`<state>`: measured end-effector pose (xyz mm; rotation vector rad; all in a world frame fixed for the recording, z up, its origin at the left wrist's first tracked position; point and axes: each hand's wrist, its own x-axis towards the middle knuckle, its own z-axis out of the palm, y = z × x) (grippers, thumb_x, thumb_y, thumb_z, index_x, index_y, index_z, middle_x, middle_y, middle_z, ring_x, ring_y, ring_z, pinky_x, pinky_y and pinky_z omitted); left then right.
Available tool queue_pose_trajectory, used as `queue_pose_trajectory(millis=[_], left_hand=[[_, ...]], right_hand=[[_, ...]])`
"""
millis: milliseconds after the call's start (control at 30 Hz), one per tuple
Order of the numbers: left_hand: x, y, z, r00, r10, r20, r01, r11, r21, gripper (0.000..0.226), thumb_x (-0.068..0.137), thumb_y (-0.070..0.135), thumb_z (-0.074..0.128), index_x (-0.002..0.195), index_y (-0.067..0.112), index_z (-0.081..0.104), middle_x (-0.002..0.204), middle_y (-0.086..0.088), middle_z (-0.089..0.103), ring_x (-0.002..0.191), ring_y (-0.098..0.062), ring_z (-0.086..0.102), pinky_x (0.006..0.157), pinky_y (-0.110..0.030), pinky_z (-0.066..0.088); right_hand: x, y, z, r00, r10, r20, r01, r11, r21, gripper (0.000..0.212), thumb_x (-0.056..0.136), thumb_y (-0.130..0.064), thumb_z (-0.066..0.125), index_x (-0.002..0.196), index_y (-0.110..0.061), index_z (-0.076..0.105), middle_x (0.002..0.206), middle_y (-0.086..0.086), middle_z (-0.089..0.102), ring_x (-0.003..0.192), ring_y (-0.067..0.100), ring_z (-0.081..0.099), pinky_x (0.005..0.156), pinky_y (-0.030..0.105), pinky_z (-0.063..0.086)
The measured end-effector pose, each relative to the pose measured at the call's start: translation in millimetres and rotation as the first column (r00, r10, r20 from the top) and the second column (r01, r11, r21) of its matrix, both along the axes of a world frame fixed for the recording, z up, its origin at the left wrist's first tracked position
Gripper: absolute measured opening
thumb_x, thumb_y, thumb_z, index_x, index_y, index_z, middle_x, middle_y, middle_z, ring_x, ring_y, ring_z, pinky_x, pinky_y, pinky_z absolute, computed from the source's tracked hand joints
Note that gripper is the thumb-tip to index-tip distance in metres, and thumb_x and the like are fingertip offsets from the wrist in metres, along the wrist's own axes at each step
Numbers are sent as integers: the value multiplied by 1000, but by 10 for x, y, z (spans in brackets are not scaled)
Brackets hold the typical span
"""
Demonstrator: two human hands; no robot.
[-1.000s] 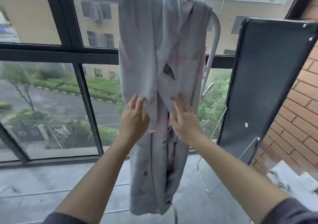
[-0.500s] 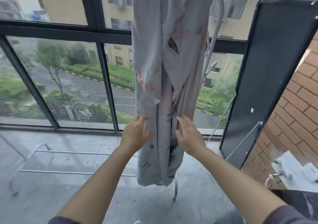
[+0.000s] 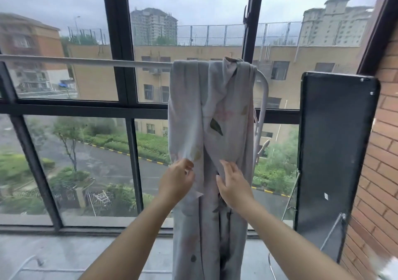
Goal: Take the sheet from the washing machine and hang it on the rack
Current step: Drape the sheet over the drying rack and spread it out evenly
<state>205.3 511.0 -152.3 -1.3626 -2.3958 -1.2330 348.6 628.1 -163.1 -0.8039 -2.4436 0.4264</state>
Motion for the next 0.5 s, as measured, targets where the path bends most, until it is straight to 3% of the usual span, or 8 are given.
queue_pose_trajectory(millis=[167,367,433,500], left_hand=[[-453,388,653,998,5,-67,6,988,155,18,86,15,53,101,14,63,98,3,64,82,-11,57,68,-25,43],[-1150,685,1594,977,166,-130,-90,887,453,17,86,15,55,103,15,59,106,-2,56,88,-19,58,68,-30,49],[-1349,746,1736,975,221,-30,-187,885,427,27,86,22,54,112,16,51,110,-4,52,92,-22,56,69,-36,51],[-1516,814,1764,971,199,133,-227,942,248,34,87,33,53,115,17,45,109,-4,56,94,-25,58,77,-41,52]], right_hand=[[-510,232,593,994,33,-108,-23,996,89,49,97,-31,41,144,-24,29,144,1,36,129,24,40,93,40,45],[-1165,585,1629,944,86,-318,67,895,441,41,88,-20,50,129,-16,47,112,6,54,104,26,54,85,45,48],[-1276,665,1881,937,39,-346,154,843,515,40,86,-17,53,126,-15,50,112,6,53,105,24,52,89,45,45],[-1370,755,2075,930,-24,-368,245,787,567,38,83,-15,56,122,-14,55,112,7,52,107,27,50,92,45,41]])
